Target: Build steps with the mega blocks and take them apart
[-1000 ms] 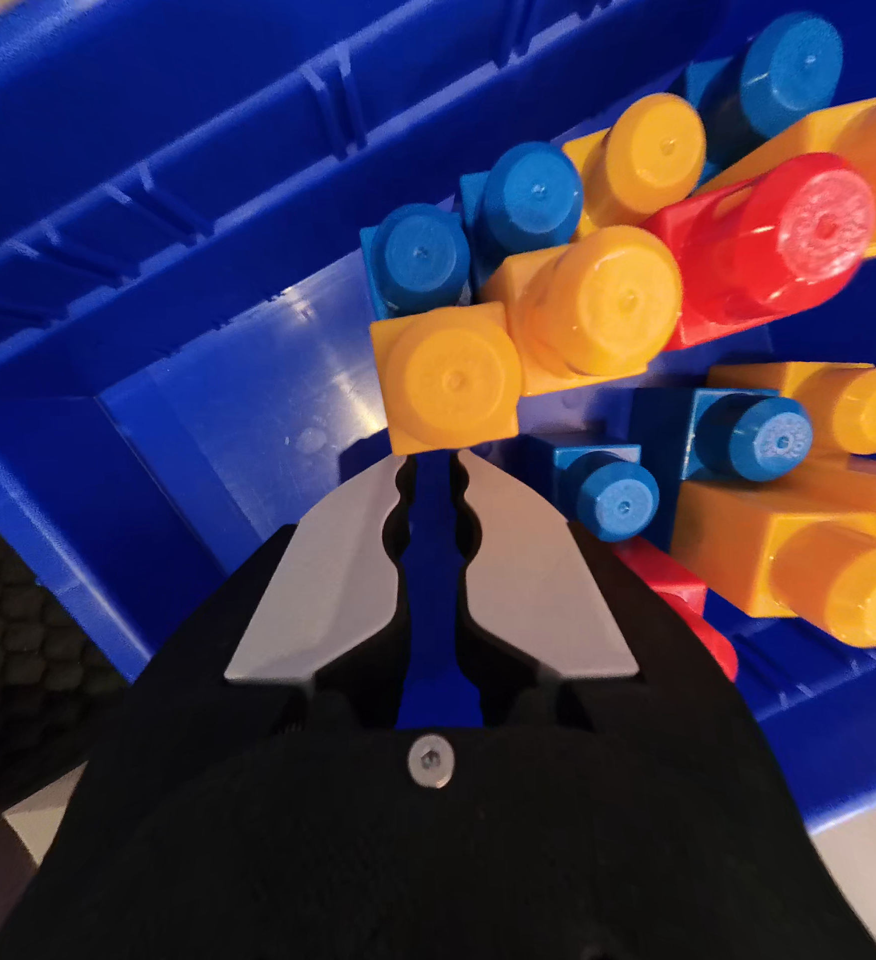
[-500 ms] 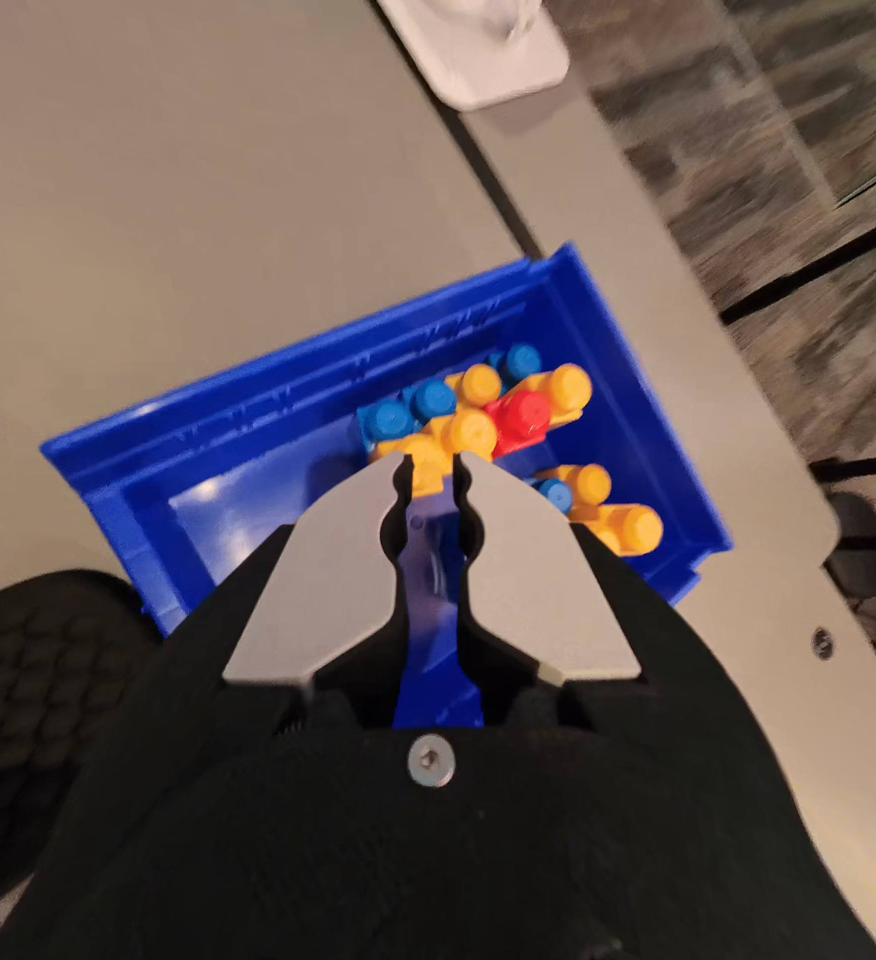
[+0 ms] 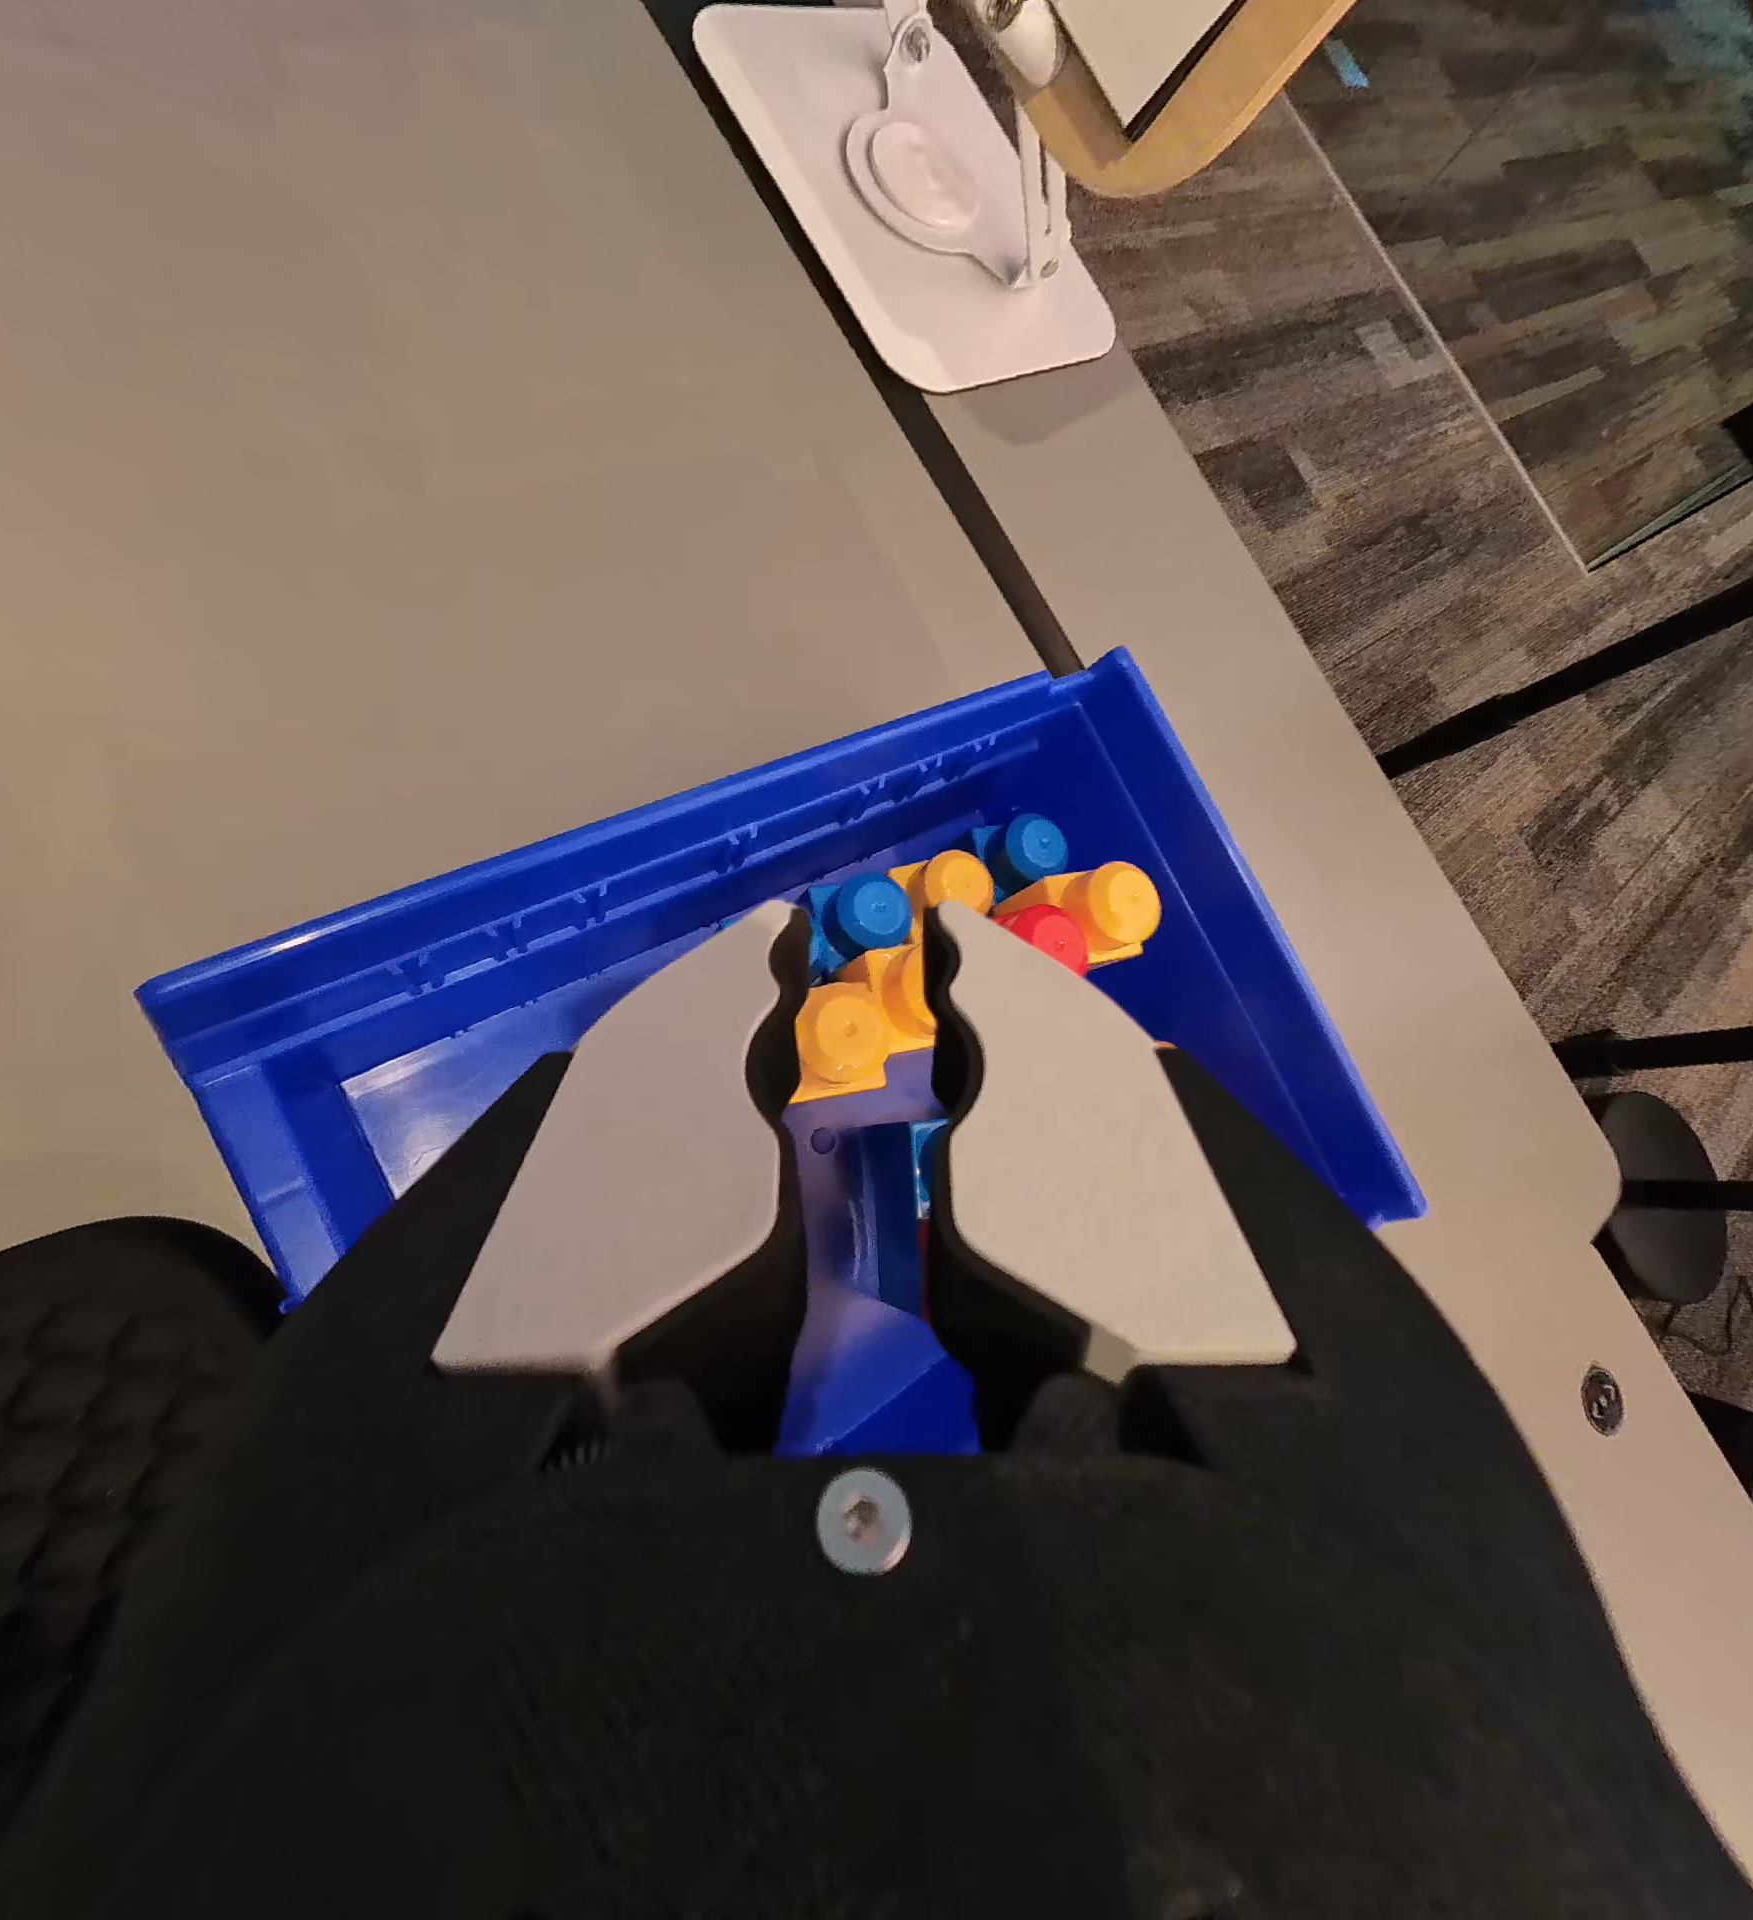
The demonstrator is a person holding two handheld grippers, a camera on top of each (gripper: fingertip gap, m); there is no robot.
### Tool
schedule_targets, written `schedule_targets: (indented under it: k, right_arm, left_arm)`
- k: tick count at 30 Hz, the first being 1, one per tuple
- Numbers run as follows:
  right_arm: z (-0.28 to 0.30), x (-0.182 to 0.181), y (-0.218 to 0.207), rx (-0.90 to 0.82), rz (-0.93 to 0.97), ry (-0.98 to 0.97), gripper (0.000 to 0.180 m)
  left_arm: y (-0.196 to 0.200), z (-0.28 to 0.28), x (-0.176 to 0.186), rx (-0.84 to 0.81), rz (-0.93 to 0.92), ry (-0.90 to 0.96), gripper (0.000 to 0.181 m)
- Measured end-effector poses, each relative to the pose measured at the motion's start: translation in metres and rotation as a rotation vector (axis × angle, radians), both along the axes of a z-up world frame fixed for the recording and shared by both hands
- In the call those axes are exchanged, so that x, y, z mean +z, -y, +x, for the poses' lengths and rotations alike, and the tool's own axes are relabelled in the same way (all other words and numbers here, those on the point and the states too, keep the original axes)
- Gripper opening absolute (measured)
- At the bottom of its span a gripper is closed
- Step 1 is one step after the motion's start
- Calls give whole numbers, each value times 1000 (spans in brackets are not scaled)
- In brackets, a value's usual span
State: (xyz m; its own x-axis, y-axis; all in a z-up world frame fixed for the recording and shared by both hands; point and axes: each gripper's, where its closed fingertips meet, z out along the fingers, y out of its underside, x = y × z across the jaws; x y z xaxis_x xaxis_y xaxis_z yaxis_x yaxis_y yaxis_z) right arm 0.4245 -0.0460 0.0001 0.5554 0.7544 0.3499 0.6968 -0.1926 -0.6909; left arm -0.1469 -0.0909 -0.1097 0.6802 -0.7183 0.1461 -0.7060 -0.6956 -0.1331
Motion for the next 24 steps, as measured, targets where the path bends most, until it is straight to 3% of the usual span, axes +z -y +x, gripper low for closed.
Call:
schedule_targets:
  k: [14,24]
  right_arm:
    - [-1,-14,-3,10,-48,4,23]
    - [-4,-20,-2,24,-73,18,23]
  left_arm:
    - [23,-33,-15,113,-137,-247,63]
    - [23,-16,-21,43,-167,-210,64]
